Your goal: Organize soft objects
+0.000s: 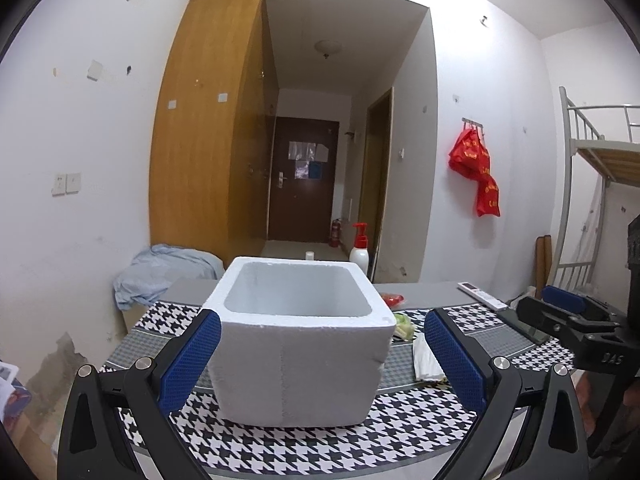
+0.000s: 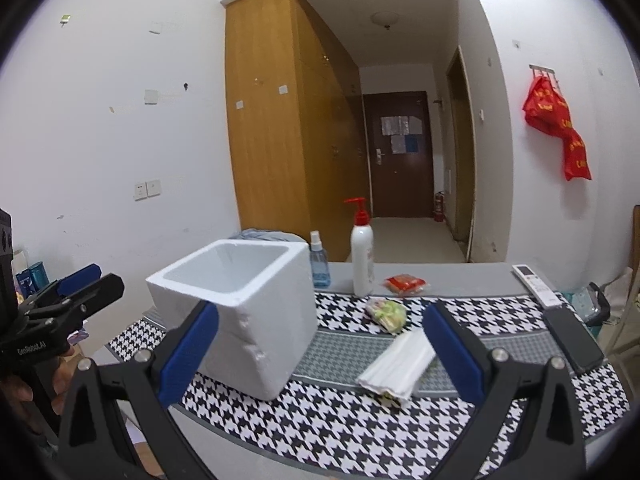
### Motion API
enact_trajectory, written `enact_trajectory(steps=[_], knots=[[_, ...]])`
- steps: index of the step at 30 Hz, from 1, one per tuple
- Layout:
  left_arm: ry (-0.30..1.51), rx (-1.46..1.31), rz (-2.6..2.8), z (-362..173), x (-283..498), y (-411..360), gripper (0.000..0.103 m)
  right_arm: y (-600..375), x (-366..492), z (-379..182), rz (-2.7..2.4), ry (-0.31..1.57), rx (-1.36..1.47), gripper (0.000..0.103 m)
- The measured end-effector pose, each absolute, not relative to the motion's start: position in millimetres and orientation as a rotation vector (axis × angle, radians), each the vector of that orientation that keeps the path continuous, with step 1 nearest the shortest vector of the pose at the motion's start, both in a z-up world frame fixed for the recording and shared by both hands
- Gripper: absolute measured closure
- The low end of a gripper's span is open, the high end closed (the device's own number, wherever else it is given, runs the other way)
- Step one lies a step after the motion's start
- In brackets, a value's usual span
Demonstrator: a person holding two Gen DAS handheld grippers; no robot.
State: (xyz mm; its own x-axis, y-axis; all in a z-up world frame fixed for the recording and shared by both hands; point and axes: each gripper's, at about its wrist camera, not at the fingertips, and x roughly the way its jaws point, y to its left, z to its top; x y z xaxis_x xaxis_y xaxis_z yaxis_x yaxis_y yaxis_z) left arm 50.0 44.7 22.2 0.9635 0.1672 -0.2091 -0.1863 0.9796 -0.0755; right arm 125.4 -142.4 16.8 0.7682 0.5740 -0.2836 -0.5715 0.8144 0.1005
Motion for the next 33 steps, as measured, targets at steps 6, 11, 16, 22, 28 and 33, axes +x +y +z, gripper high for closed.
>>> enact_trajectory(steps=[6, 11, 16, 22, 28, 33], knots=[[0.215, -0.106, 0.151, 16, 56, 41, 0.001, -155, 122, 11, 0.594, 0.315, 0.024, 0.0], [0.228, -0.108, 0.12, 11, 62, 36, 0.001, -158, 126, 6, 0.553, 0.336, 0.015, 0.0], [0.242, -0.101, 0.079, 7, 70, 29, 0.001, -168, 129, 2, 0.543, 0.357, 0.039, 0.0], [0.258, -0.092, 0.028, 4, 81, 19, 0.001, -177, 129, 2, 0.509, 0.365, 0.046, 0.0], [0.282, -0.085, -0.014, -3, 93, 8, 0.001, -191, 130, -2, 0.464, 0.38, 0.054, 0.0], [0.3, -0.082, -0.048, -5, 104, -1, 0.001, -201, 133, -4, 0.439, 0.388, 0.06, 0.0]])
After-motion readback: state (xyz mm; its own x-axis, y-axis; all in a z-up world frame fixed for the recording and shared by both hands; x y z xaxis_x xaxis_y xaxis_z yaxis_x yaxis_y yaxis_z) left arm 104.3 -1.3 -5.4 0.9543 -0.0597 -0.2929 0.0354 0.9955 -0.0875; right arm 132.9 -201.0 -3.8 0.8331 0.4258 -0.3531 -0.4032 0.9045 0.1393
